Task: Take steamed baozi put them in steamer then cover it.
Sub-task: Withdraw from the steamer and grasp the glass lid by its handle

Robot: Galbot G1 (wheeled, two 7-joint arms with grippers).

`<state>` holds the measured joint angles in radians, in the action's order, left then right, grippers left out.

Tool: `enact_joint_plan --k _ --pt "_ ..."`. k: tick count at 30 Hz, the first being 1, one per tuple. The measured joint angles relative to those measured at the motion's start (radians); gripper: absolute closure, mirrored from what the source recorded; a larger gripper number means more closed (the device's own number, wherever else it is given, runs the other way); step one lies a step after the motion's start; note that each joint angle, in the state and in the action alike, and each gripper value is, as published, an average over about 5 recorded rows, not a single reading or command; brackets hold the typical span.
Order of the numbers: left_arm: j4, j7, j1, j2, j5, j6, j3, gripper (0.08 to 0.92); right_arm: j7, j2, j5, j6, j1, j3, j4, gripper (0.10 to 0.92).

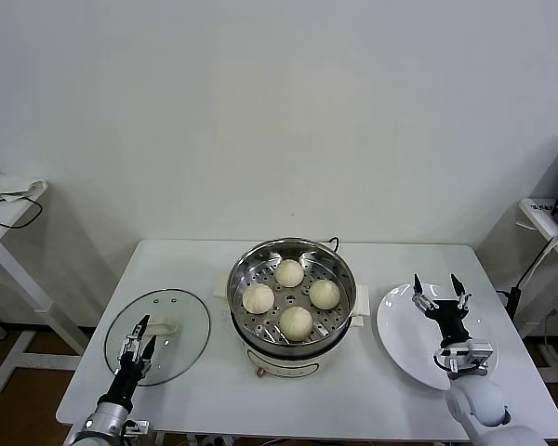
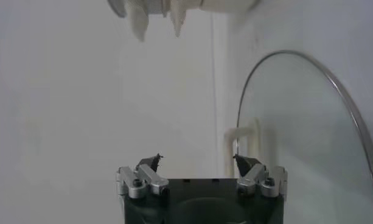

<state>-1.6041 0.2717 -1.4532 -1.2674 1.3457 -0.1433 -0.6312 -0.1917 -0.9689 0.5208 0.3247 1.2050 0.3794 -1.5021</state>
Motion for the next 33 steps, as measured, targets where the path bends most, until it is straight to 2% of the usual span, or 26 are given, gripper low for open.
enact_joint_plan --k 33 --pt "0.13 0.014 0.158 -0.034 0.062 0.067 0.05 0.177 0.013 -0.042 -0.044 0.023 0.055 0.044 0.012 0.203"
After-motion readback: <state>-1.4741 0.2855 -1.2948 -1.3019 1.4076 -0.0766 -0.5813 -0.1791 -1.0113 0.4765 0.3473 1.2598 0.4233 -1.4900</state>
